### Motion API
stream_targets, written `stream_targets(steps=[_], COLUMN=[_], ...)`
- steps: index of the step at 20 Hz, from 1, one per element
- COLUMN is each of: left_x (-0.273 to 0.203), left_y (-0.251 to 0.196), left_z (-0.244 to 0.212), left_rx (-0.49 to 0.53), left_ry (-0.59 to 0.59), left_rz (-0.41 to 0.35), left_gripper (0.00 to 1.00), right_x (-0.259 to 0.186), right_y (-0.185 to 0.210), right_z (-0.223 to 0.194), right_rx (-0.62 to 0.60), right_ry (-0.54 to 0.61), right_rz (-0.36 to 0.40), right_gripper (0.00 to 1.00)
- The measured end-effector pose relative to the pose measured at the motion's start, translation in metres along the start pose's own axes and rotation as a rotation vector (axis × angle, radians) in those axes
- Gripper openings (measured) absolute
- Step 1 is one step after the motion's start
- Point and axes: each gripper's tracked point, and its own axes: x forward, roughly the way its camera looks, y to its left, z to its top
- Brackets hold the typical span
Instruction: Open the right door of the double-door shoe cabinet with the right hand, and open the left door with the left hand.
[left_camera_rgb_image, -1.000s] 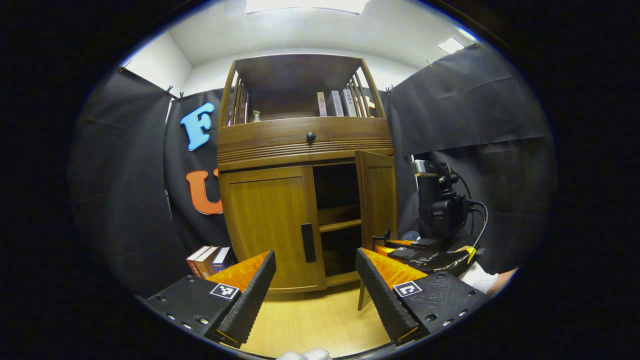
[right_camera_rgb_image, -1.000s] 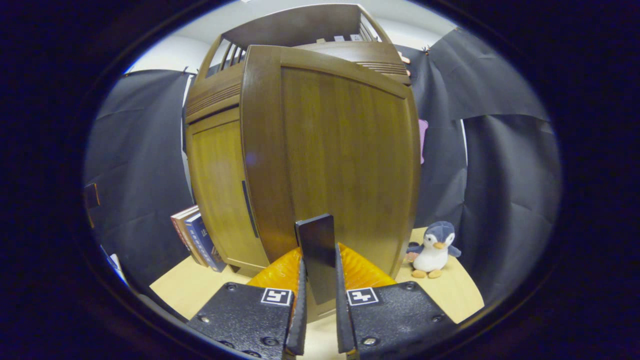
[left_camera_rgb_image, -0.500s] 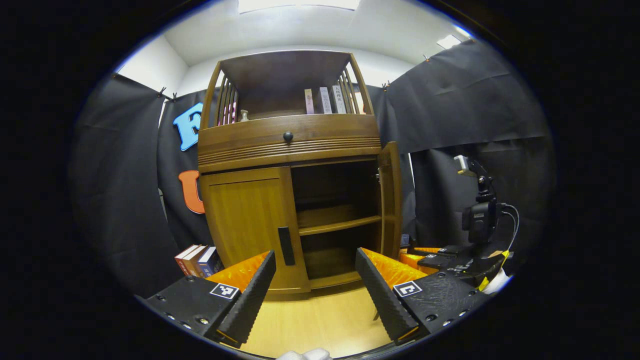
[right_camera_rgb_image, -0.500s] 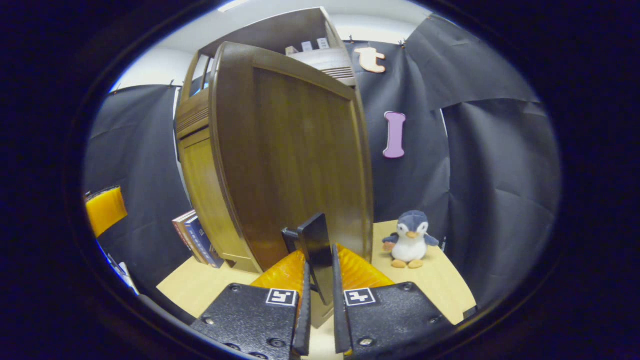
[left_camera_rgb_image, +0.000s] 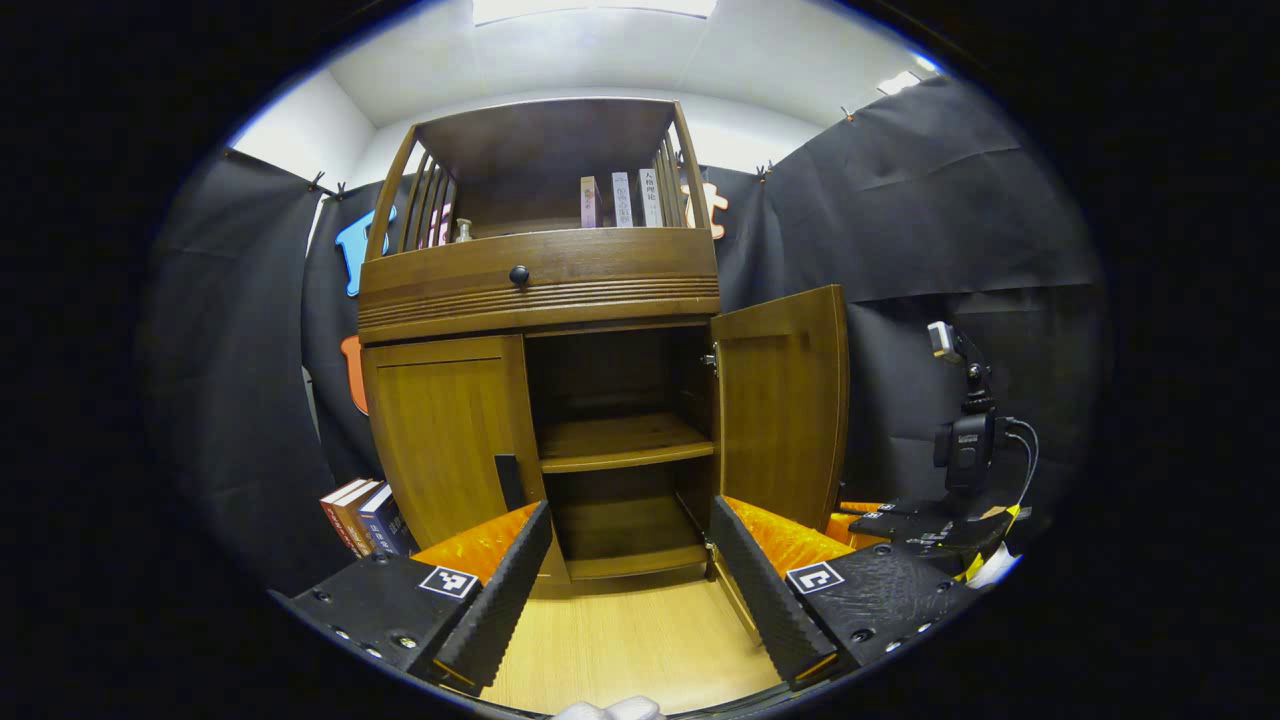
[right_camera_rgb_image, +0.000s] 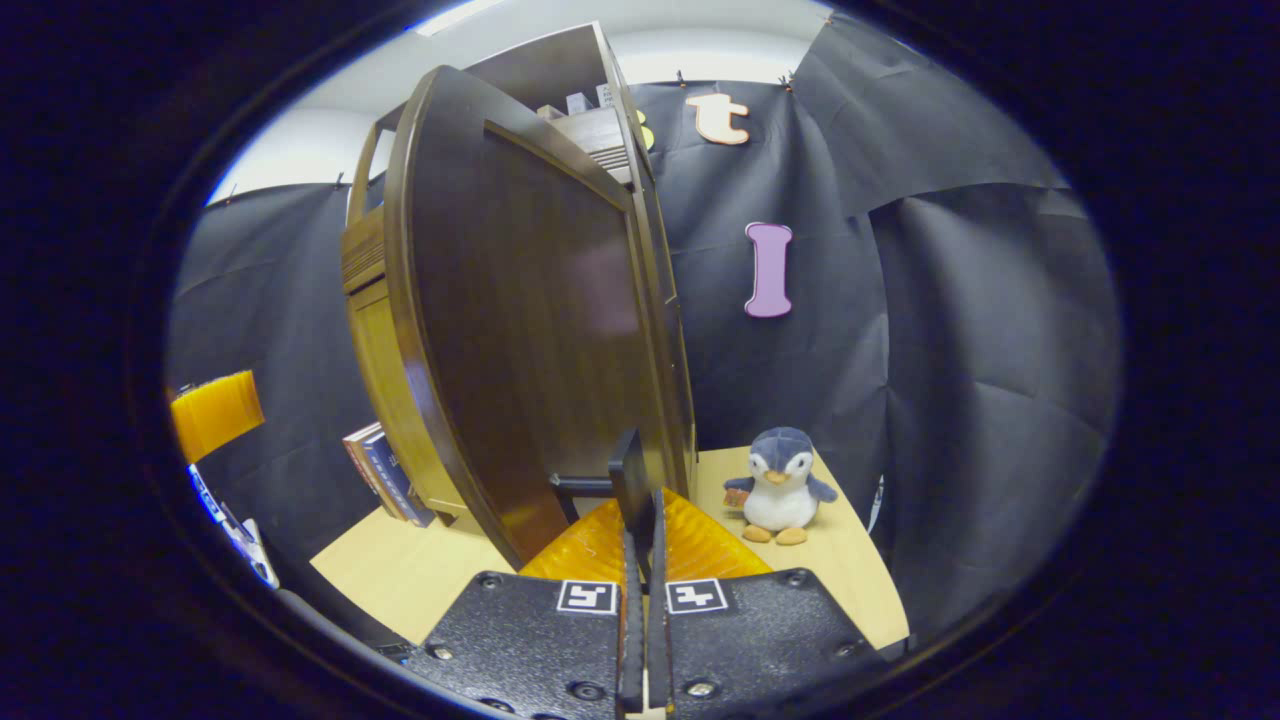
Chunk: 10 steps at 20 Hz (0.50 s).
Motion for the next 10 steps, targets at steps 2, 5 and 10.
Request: stream_targets(steps=[2, 5, 10], left_x=[0.0, -0.001, -0.004], left_y=[-0.006, -0.013, -0.023], left_z=[0.001, 0.001, 0.004], left_rx=[0.003, 0.0, 0.003], left_ry=[0.0, 0.0, -0.002], left_rz=[0.01, 0.027, 0.06], left_gripper=[0.96, 0.96, 0.96], right_x=[-0.001, -0.001, -0.001], right_y=[-0.004, -0.007, -0.026], right_z=[0.0, 0.002, 0.005], right_rx=[-0.015, -0.036, -0.04], right_ry=[0.007, 0.015, 0.021], right_rz=[0.022, 0.047, 0.067], right_gripper=[0.05, 0.05, 0.05])
